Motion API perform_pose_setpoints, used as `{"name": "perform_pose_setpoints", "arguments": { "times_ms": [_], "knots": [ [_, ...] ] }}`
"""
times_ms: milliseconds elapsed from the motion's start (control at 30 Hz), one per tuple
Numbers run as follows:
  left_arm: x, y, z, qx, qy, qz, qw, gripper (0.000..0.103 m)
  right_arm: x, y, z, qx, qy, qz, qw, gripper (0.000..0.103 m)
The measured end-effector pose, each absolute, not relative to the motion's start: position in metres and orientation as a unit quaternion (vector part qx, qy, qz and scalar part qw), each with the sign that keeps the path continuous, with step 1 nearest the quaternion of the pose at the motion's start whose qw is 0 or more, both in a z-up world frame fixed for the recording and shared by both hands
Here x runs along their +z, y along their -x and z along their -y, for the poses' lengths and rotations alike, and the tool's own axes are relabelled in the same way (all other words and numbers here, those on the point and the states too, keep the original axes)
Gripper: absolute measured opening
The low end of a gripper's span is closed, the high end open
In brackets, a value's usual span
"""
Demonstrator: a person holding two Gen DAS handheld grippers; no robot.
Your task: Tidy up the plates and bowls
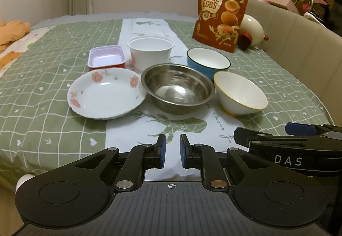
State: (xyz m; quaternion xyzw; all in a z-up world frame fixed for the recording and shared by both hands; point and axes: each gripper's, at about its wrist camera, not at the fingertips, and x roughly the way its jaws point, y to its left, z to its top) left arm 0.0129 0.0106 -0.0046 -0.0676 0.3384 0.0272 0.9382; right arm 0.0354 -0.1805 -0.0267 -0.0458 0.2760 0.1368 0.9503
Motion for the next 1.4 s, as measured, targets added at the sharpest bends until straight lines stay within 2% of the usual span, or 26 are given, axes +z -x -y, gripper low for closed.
{"name": "perform_pose_setpoints", "arguments": {
  "times_ms": [1033, 1400],
  "knots": [
    [-0.003, -0.02, -0.013, 0.028, 0.073, -0.342, 0.937, 0.017, -0.021, -0.039, 0.179, 0.139, 0.046, -0.275, 0.95, 0.103],
    [-0.021, -0.06, -0.039, -0.037, 0.148, -0.343, 0.927, 0.017, -0.029, -0.069, 0.189, 0.158, 0.005, -0.271, 0.95, 0.103]
  ]
}}
